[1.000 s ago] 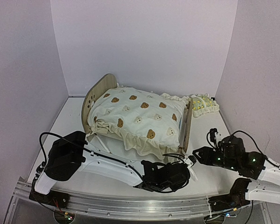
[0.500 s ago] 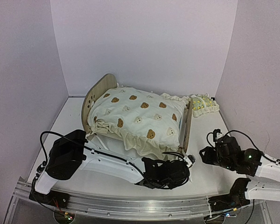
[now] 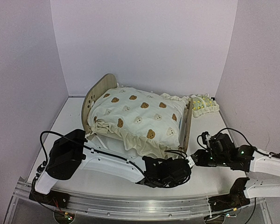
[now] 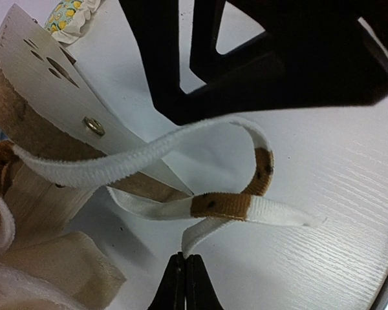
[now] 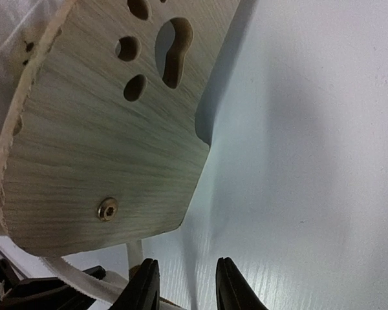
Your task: Set up the pet bed
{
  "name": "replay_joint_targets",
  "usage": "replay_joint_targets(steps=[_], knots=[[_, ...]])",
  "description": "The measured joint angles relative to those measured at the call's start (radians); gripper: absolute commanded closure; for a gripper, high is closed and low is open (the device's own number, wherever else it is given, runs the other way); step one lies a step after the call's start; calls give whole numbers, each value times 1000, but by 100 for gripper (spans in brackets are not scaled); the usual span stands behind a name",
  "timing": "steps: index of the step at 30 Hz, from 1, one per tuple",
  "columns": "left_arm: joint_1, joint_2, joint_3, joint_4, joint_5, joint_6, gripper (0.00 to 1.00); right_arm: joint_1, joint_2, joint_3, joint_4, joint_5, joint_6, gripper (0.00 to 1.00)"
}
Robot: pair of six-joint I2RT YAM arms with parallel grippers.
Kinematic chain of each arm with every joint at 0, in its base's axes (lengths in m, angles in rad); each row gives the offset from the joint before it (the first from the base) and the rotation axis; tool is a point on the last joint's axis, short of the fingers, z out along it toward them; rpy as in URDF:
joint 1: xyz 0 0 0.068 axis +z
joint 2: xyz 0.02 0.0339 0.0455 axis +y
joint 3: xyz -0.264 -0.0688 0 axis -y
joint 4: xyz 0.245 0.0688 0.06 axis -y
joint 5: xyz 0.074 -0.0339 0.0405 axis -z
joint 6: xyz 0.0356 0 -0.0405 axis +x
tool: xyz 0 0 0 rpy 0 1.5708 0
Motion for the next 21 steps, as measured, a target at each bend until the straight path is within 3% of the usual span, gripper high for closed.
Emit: replay_joint_targets(steps=[21], knots=[[14, 0, -22, 125, -83, 237, 100, -45, 3, -30, 24, -136, 6, 73]])
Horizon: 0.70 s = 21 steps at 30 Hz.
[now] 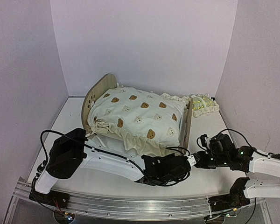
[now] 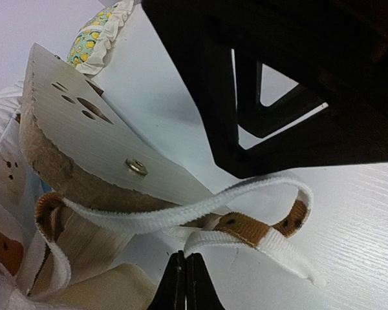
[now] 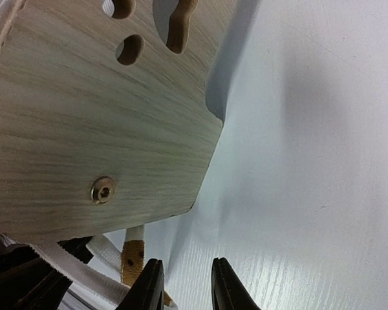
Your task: Set up the pet bed
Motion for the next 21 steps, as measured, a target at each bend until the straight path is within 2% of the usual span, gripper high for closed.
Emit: replay_joint_targets(steps=[8, 21], knots=[[6, 0, -26, 71, -3, 33, 100, -22, 6, -11, 38, -54, 6, 74], [11, 0, -33, 98, -2, 34, 100, -43, 23, -15, 74, -122, 29, 74]])
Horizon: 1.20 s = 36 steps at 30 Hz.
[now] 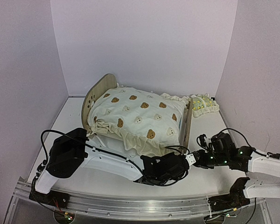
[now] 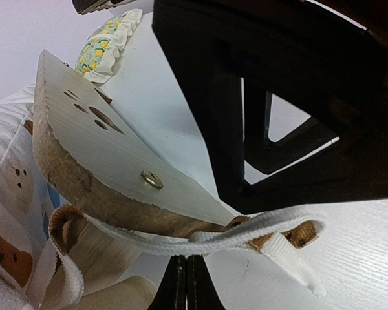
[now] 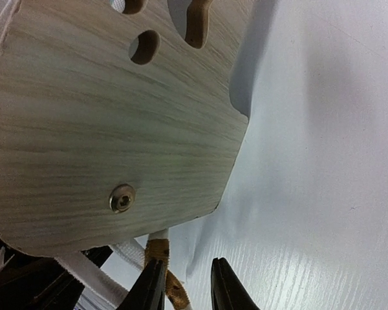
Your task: Set up the pet bed
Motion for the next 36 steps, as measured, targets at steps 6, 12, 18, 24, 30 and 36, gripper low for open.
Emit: replay_joint_targets(steps=[6, 12, 18, 24, 30, 36], knots=[[2, 0, 0, 2, -1, -4, 100, -7, 7, 0, 24, -21, 7, 74], [3, 0, -6, 28, 0, -6, 100, -13, 8, 0, 30, -49, 10, 74], [2, -1, -4, 142, 36, 41, 100, 18, 14, 1, 44, -158, -22, 73], [4, -1, -6, 162, 43, 69, 100, 18, 16, 1, 35, -186, -43, 72], [5, -1, -6, 194, 58, 84, 100, 23, -32, 2, -4, -169, -88, 71], [5, -1, -15, 274, 88, 83, 100, 28, -155, 15, -98, -109, -163, 68]])
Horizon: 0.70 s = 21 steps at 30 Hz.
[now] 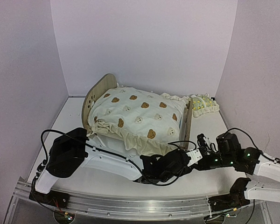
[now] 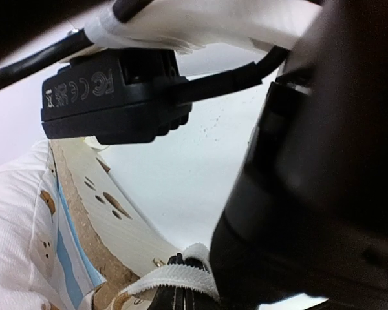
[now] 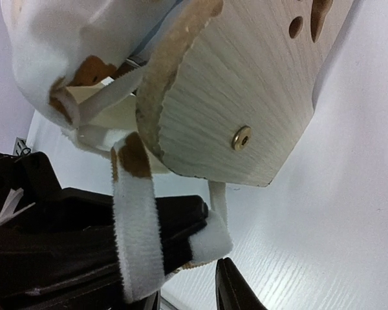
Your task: Set up the pet bed
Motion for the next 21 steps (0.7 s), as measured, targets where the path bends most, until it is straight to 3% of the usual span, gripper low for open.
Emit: replay_joint_targets(steps=[21], knots=[[4, -1, -49, 86, 33, -31, 100, 10, -106, 30, -103, 99, -128, 63]])
